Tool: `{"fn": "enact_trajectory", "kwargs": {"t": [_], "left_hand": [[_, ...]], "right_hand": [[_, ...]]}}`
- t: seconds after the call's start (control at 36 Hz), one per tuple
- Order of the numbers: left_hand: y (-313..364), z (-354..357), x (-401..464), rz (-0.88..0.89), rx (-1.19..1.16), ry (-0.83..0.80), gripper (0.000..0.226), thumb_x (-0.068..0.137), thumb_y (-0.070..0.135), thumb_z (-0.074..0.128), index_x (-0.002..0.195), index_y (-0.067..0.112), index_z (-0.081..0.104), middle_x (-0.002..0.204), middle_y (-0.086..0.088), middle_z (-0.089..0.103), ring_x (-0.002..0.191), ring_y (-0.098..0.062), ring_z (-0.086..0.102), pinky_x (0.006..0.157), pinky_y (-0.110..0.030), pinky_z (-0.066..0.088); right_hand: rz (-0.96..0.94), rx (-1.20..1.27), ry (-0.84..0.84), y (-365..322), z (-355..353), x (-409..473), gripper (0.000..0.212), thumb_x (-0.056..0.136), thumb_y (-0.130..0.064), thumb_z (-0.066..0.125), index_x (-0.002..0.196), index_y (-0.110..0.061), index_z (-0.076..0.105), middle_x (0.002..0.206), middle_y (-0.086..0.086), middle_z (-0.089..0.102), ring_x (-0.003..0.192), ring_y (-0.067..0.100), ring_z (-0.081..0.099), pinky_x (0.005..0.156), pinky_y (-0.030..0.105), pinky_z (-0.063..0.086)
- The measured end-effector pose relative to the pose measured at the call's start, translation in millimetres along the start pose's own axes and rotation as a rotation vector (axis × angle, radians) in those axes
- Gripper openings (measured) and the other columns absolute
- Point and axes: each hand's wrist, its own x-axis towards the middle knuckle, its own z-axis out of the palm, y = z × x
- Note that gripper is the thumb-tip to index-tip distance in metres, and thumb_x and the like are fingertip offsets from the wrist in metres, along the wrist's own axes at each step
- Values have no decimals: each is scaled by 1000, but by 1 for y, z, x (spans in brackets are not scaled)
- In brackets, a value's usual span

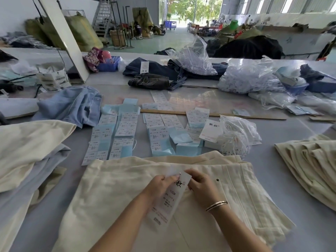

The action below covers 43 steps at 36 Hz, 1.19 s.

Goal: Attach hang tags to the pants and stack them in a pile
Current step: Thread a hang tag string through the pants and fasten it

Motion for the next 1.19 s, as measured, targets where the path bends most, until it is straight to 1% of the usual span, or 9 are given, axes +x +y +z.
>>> {"fn": "enact_trajectory", "kwargs": {"t": [0.08,0.19,0.36,0.47,0.64,0.78,0.92,1.08,1.19], "left_hand": [[0,2,2,59,52,2,39,78,55,62,91,19,72,87,-2,74,71,-14,69,63,-24,51],[-9,7,8,350,253,366,50,80,33,75,118,28,42,115,13,49,99,-4,55,77,-14,45],[-10,10,3,858,761,568,18,83,36,65,94,22,67,96,5,54,88,-15,55,80,-34,48],[-7,11,0,810,718,486,3,83,21,73,85,22,70,88,10,62,87,-13,57,79,-40,49],[-6,13,-2,706,614,436,7,87,24,68,84,19,65,85,13,60,84,-3,54,77,-18,44],[-5,15,2,658,607,444,10,86,22,68,81,17,63,82,8,61,81,-7,55,74,-18,44],[-4,10,6,556,572,468,10,89,24,66,80,21,62,78,11,63,78,-4,58,71,-20,47],[-3,6,8,384,600,376,12,94,24,59,81,22,57,80,8,66,78,-9,62,69,-26,51],[3,12,7,343,658,294,13,93,26,60,81,24,57,82,8,64,77,-9,59,65,-19,43]], "right_hand": [[10,-4,-11,2,2,0,27,89,4,55,82,-18,69,63,-14,65,54,-5,49,55,8,38],[23,-2,9,5,2,1,24,89,3,58,81,-16,70,63,-9,63,56,-4,48,56,12,39],[34,-58,-3,4,4,0,16,89,2,58,89,-9,70,73,5,65,61,6,50,58,15,40],[35,-68,-2,5,3,0,22,88,4,58,88,-14,71,72,2,64,61,7,48,58,17,39],[39,-63,-3,2,1,-1,24,88,2,60,87,-19,71,71,-5,66,61,3,50,60,18,41],[61,-98,-3,2,-3,-1,20,90,-5,61,86,-22,70,61,-13,59,52,-5,49,57,10,39],[131,97,83,6,-21,-5,32,87,2,62,112,-19,65,68,0,61,48,6,54,54,15,42],[220,540,345,14,-40,-7,23,88,6,56,100,-10,68,77,6,74,59,11,67,54,15,49],[214,707,379,7,-40,-10,26,93,7,47,99,-8,68,70,12,66,51,13,55,50,16,45]]}}
